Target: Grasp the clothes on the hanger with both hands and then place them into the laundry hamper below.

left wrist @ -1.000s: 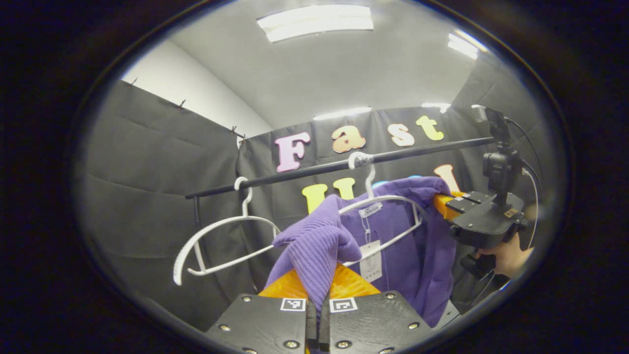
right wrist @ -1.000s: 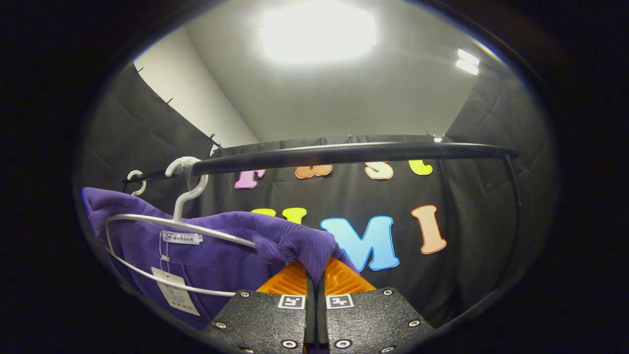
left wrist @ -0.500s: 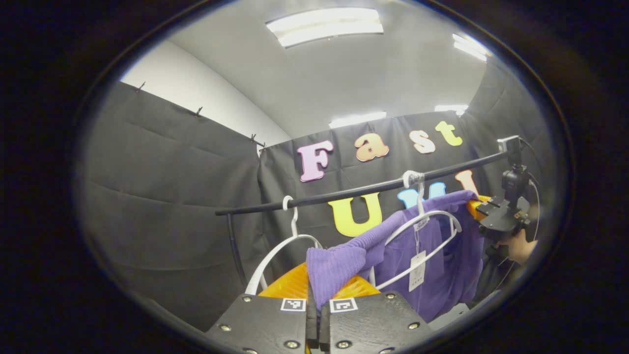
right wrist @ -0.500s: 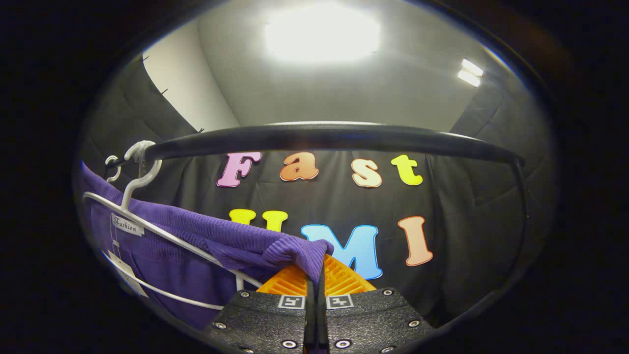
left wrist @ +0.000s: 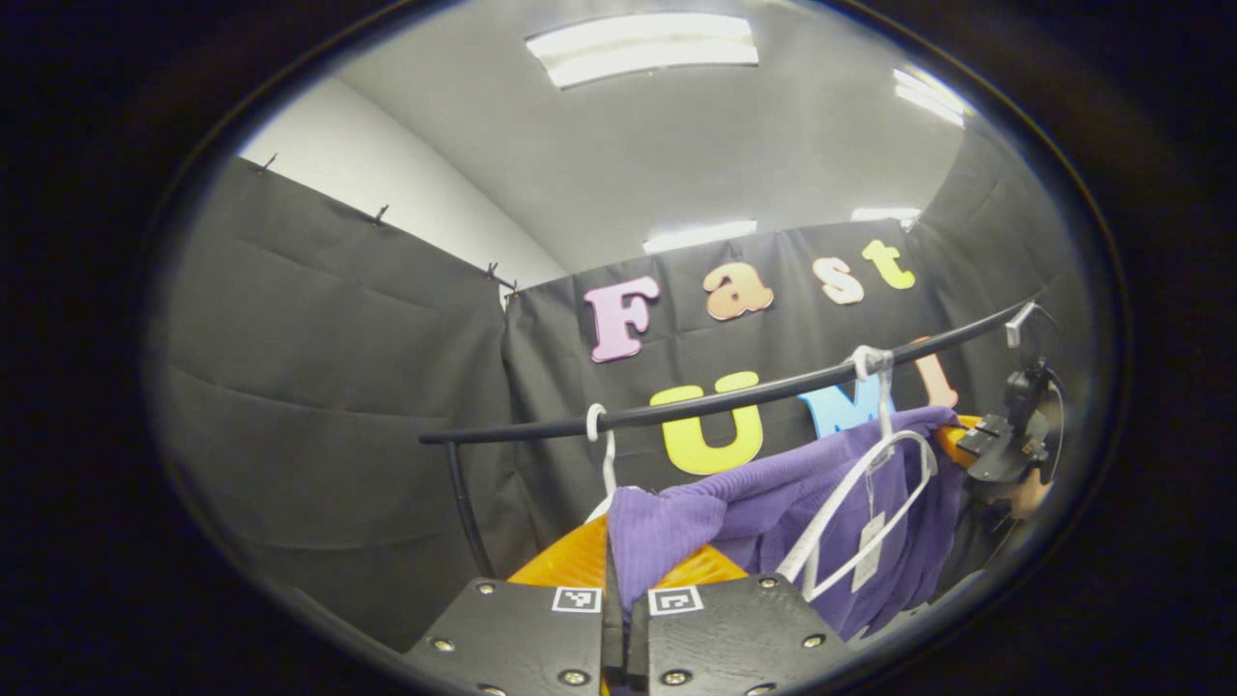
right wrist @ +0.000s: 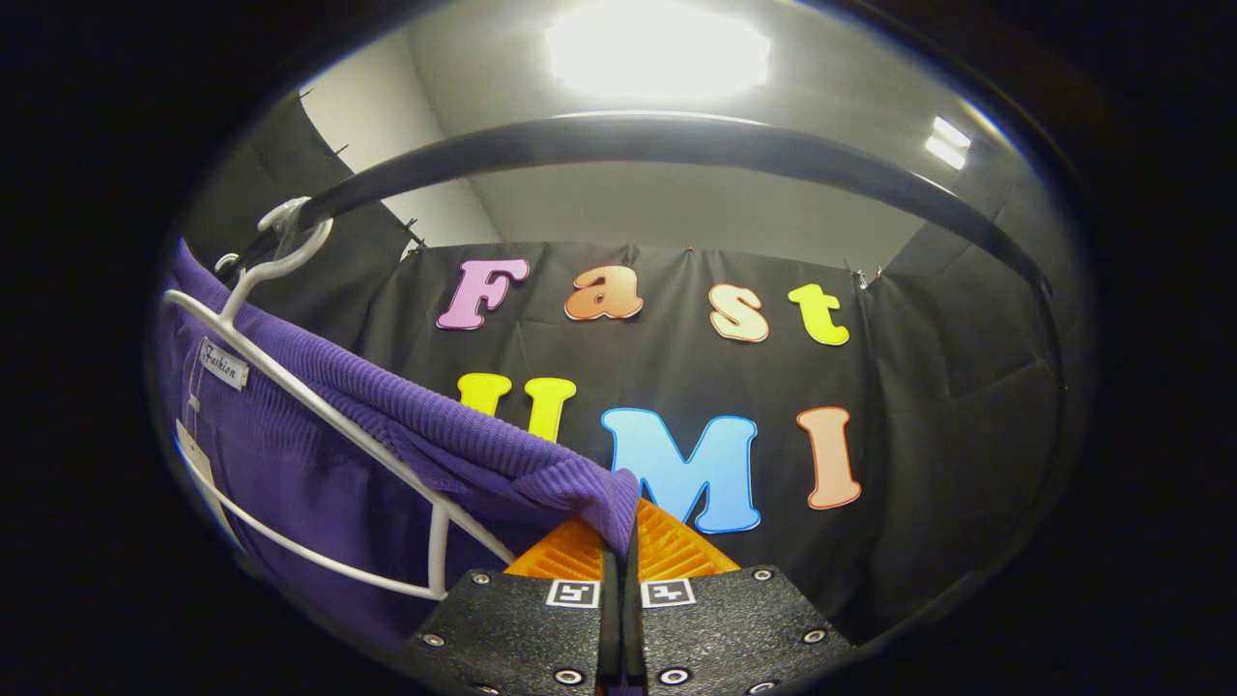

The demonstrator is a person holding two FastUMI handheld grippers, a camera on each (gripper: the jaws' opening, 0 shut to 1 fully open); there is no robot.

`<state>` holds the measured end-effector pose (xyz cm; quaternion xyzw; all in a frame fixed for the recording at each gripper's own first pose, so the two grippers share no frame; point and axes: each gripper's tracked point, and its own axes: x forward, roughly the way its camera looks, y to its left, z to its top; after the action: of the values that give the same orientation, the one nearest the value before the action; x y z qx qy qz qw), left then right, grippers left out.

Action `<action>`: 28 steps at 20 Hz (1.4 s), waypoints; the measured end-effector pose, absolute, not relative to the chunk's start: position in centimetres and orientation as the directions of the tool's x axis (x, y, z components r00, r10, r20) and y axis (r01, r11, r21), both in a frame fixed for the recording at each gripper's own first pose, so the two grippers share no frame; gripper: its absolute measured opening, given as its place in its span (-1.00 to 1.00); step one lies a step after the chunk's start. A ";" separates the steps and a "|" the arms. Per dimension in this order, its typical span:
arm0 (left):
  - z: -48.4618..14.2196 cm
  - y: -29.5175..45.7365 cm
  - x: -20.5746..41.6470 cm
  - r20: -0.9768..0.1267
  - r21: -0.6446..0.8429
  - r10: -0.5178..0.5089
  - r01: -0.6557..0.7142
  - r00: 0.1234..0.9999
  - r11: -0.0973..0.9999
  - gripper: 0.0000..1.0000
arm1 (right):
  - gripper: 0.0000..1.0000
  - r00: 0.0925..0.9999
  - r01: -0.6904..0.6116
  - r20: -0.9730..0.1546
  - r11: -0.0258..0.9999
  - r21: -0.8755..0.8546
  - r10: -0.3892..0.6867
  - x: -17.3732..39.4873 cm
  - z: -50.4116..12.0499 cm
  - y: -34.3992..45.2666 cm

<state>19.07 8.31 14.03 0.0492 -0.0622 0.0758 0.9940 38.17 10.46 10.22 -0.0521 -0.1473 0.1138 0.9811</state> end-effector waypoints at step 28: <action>-1.7 7.3 16.5 -0.116 0.014 0.057 -0.056 0.992 0.998 -0.94 | -0.96 0.966 -0.244 -0.120 0.964 -0.107 0.231 34.5 -5.1 9.7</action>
<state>16.45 7.34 -1.65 0.0056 0.0583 0.0283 0.9979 34.51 9.70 -5.12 -0.0603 0.0535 0.1199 0.9895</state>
